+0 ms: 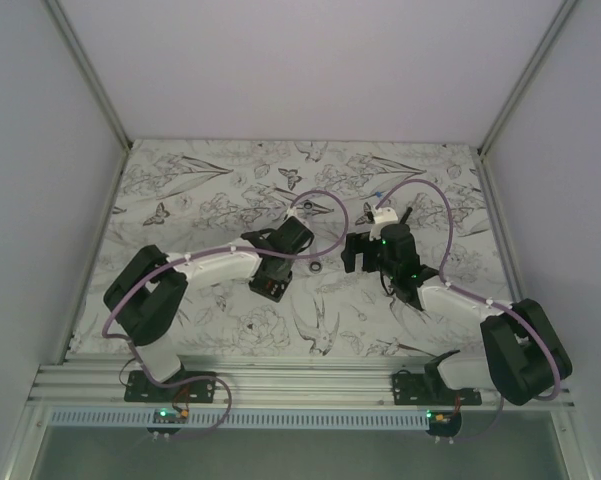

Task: Snap on the fuse box
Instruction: Install the fuse at the fuse box base.

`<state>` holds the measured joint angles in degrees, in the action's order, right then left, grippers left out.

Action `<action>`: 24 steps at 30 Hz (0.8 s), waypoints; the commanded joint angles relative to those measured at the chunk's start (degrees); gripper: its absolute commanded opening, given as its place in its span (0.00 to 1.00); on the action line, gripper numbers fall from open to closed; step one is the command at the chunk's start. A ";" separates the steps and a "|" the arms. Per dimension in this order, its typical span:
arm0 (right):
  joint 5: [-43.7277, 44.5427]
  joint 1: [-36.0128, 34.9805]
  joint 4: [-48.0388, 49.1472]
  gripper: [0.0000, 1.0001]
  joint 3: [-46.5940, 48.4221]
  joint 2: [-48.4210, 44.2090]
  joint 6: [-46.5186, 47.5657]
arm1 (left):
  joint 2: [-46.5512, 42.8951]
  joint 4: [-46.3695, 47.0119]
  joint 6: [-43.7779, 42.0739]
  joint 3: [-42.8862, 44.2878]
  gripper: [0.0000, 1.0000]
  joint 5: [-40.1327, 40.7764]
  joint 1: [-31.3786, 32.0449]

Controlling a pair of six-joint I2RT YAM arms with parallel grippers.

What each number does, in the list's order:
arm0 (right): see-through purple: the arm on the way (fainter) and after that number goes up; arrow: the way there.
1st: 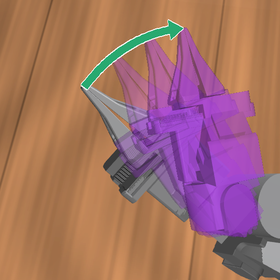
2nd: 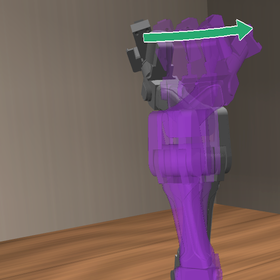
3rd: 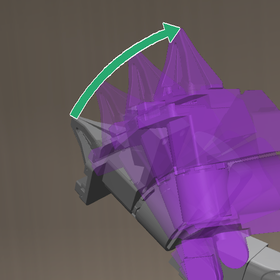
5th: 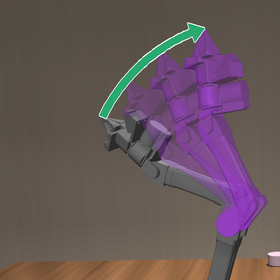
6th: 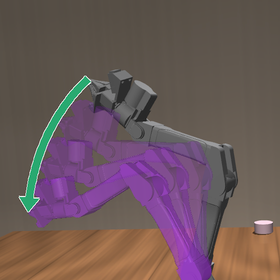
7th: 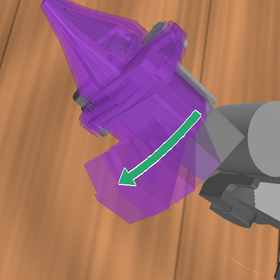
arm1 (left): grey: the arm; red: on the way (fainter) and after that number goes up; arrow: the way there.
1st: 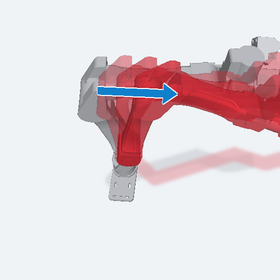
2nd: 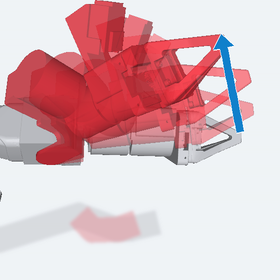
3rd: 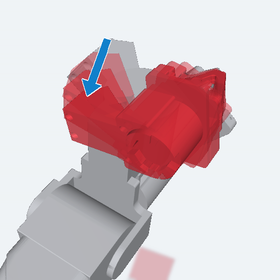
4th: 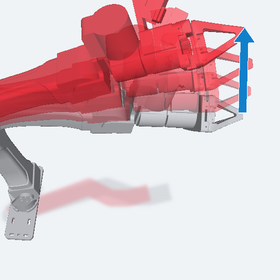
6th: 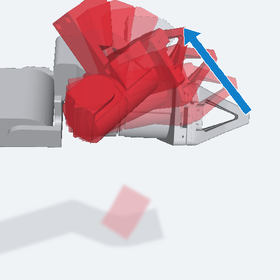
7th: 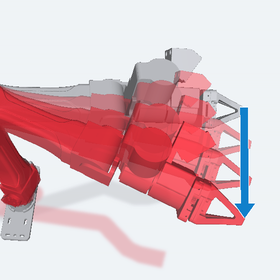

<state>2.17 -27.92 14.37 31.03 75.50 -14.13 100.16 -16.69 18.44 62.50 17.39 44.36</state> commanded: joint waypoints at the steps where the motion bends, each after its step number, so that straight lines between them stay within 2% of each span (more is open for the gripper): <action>1: -0.32 0.41 1.32 1.00 0.84 -0.73 0.36 | 5.47 -7.63 4.18 -6.51 0.00 -7.70 0.47; 11: -0.86 0.42 1.21 1.00 0.62 -1.89 -0.09 | 0.28 -10.57 4.44 0.27 0.01 -4.40 0.47; 14: -0.77 0.41 1.01 1.00 0.42 -2.80 -0.02 | 0.61 -11.11 4.43 1.65 0.05 -3.69 0.46; 18: -0.75 0.42 1.08 1.00 0.26 -3.18 -0.13 | 0.01 -11.21 4.94 2.03 0.18 -3.34 0.47; 24: -1.38 0.41 1.27 1.00 0.35 -2.88 -0.37 | -0.84 -11.30 4.25 4.73 0.26 -4.19 0.42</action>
<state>1.58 -27.92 14.39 31.03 73.43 -14.17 98.96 -24.62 22.55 64.95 14.13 44.38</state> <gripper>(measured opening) 0.995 0.240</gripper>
